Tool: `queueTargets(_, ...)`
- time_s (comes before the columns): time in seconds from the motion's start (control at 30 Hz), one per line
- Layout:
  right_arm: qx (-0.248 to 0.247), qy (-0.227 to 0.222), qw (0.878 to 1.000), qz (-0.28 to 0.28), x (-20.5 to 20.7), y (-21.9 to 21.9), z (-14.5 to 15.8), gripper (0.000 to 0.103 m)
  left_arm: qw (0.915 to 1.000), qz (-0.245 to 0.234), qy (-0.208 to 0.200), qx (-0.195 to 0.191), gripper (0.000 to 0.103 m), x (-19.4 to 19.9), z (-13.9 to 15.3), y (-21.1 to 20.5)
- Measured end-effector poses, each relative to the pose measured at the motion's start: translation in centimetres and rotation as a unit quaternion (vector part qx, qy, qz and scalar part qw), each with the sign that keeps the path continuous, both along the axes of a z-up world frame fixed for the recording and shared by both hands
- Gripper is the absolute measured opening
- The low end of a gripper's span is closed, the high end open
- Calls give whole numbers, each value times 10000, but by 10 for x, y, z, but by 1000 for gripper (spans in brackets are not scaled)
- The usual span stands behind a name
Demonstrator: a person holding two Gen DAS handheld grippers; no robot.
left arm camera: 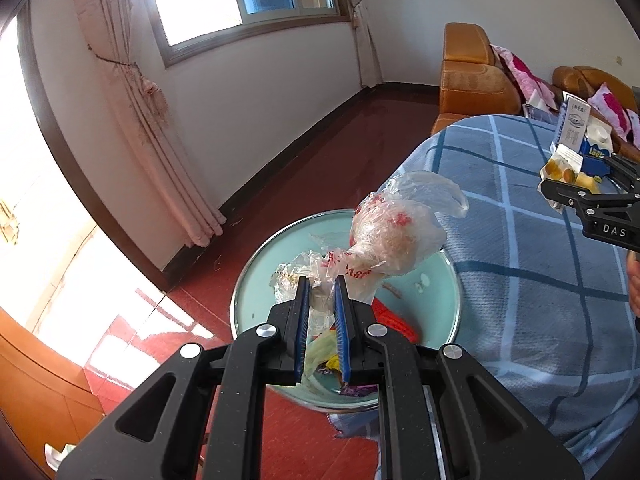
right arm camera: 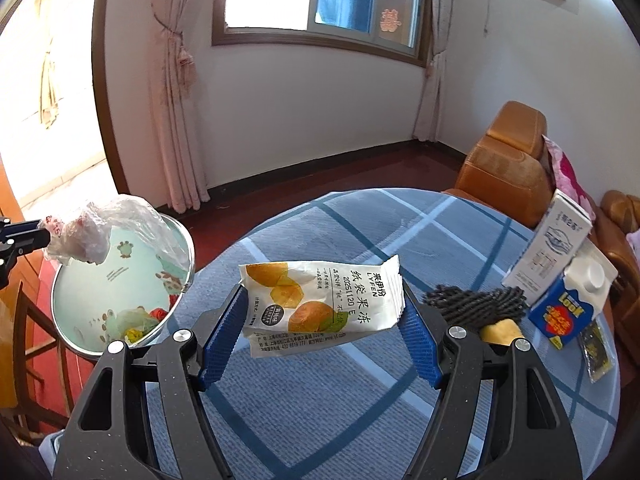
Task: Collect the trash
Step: 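Carry the plastic bag and snack packet over the teal bin with both tools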
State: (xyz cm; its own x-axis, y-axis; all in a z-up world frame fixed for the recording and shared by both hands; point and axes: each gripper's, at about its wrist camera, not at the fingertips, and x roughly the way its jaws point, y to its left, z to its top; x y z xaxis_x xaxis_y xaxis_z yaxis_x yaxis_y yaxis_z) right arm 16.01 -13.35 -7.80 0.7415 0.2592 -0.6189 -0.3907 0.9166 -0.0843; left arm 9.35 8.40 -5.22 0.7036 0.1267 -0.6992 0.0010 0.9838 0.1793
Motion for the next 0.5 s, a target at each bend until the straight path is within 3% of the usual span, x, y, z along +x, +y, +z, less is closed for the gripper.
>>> queueTargets(0.5,-98,-64,9986,510,-3,40,-4,73,9992,331,99,191,12,-10,-5,26)
